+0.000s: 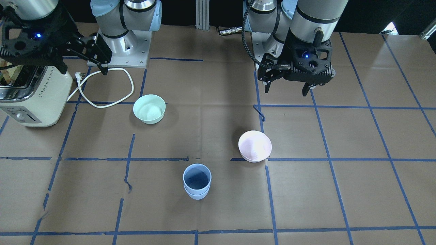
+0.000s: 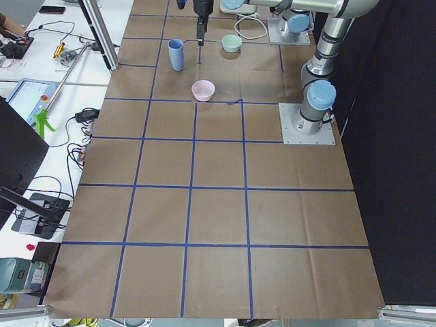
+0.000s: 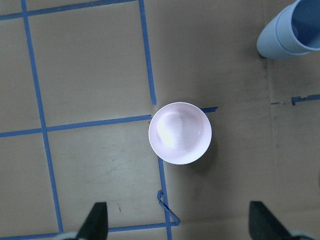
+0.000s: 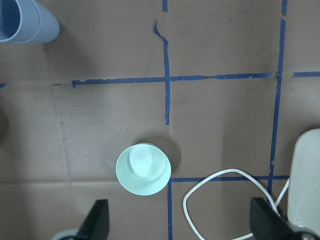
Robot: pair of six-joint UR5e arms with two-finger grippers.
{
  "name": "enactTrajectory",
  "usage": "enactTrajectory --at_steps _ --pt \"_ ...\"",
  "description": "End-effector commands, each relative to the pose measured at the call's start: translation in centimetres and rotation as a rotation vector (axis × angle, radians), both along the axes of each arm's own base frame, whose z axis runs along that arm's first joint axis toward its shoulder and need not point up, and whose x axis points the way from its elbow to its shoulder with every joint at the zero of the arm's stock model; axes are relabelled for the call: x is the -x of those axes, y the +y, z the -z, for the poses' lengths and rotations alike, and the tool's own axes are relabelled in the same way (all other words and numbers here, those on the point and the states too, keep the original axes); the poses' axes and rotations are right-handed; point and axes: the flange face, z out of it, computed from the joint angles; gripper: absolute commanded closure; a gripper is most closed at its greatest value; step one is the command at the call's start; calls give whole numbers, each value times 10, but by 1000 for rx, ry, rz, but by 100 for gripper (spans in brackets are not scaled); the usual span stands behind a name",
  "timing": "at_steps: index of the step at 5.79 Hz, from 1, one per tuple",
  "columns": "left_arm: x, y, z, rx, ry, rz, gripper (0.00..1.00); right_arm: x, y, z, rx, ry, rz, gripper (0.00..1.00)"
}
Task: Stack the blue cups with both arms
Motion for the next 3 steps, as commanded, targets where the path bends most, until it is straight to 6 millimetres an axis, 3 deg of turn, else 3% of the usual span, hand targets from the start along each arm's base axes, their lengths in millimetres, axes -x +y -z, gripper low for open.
enactTrajectory --at_steps 1,2,3 --pt "0 0 0 0 0 0 1 -19 24 0 -2 3 25 0" --pt "0 0 0 0 0 0 1 -35 26 5 -6 27 -18 0" --pt "0 0 0 0 0 0 1 -34 15 10 0 28 -28 0"
